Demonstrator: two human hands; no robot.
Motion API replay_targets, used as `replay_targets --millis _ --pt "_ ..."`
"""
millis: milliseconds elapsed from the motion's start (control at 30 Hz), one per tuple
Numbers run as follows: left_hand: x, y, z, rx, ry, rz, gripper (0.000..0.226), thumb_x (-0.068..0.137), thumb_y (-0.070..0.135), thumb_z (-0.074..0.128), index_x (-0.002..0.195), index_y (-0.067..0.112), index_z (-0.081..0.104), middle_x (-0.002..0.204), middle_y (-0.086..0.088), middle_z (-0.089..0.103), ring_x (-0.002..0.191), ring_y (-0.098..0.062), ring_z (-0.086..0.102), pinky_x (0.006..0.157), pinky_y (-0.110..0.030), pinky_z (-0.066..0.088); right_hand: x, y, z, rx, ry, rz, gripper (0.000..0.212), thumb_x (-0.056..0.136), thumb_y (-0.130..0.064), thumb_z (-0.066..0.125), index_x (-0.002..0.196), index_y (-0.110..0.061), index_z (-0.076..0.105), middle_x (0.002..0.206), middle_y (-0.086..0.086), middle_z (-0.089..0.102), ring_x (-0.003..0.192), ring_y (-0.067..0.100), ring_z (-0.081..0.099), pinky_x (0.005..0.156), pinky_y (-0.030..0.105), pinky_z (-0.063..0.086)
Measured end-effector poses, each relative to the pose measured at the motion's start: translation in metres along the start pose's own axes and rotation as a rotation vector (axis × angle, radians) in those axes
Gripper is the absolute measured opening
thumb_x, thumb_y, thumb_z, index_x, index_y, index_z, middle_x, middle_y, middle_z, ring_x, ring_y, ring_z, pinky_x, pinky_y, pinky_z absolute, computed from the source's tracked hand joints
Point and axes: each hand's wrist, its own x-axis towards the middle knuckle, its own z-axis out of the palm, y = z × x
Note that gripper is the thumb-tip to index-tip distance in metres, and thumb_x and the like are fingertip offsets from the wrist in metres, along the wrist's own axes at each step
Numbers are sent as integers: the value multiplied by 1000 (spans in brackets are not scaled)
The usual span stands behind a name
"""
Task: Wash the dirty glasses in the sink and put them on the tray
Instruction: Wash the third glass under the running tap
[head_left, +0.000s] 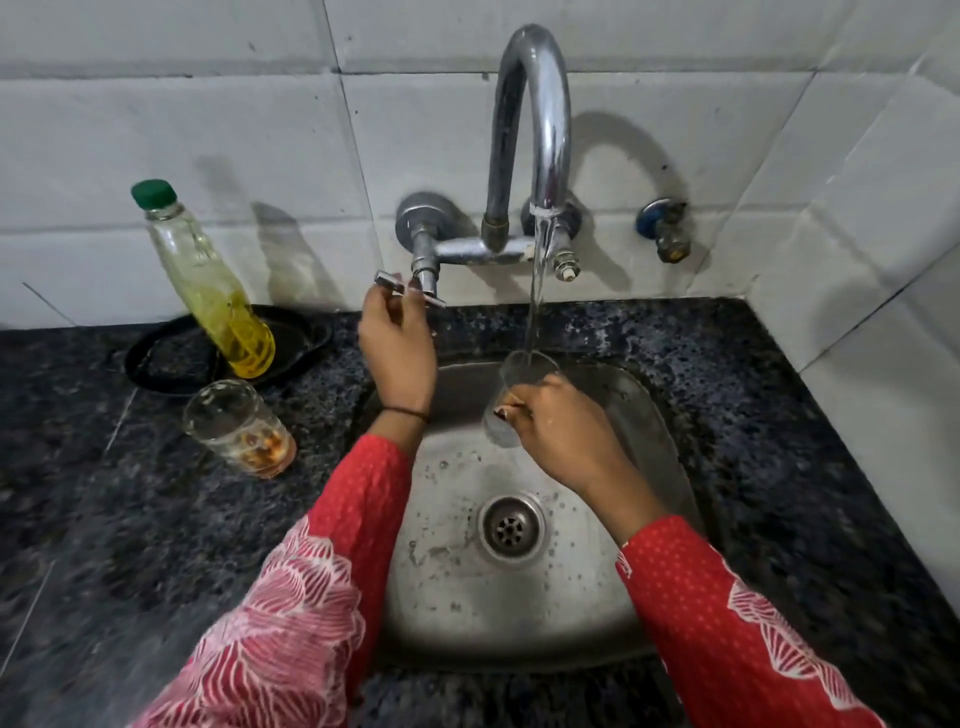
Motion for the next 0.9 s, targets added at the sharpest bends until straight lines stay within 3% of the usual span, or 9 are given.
replay_targets --millis 133,233,300,400,533,567,633,733,900 --pt "12 12 -8 374 -116 386 18 93 15 54 88 0 61 81 -15 60 72 -22 51 61 -28 32 1 -4 8 131 172 -57 18 90 -22 54 95 -13 68 104 3 60 113 19 46 91 32 45" --pt "21 8 -17 439 -210 429 17 92 15 53 95 1 62 85 -17 64 76 -30 59 65 -35 43 0 -6 14 86 345 -89 18 87 -18 58 93 -6 70 111 4 61 121 24 35 106 33 36" --pt "18 3 -20 410 -257 349 24 90 12 51 111 8 62 87 -16 68 76 -31 64 69 -38 52 -4 -7 21 189 411 -57 15 86 -16 59 85 -6 70 112 1 57 124 21 31 108 22 26" --pt "-18 -20 -31 392 -389 162 41 90 3 48 129 13 55 89 -11 71 79 -23 67 78 -33 54 -18 -8 31 799 379 196 14 83 -6 63 70 -9 68 98 -7 56 112 13 45 94 9 32" --pt "-76 -48 -73 300 -778 81 37 84 -8 54 115 8 65 111 -2 69 102 2 62 89 -15 45 -41 -2 53 1584 237 816 24 87 -13 57 65 -15 67 80 2 69 78 14 63 78 27 47" --pt "-88 -49 -82 238 -856 33 45 80 -12 54 120 8 60 117 2 64 105 12 57 91 -10 43 -48 0 60 1711 172 909 22 89 -15 54 70 -13 65 72 2 69 68 14 64 72 27 49" --pt "-106 -52 -96 103 -948 -131 64 75 -13 57 132 12 44 127 2 56 111 10 53 96 -13 43 -63 -1 74 1828 49 967 18 91 -18 49 83 -9 63 75 7 69 66 19 64 69 31 50" --pt "-125 -48 -105 -44 -906 -309 69 71 -2 74 130 14 42 121 -4 58 106 -6 59 93 -26 50 -81 -13 82 1823 -72 1013 25 93 -23 46 79 -9 61 68 8 68 64 22 63 69 34 47" --pt "-145 -27 -113 -114 -645 -333 58 71 1 79 123 6 54 114 -8 67 104 -13 64 92 -26 52 -96 -37 75 1667 -112 946 32 99 -30 42 81 -8 56 70 9 51 62 22 53 65 36 46"
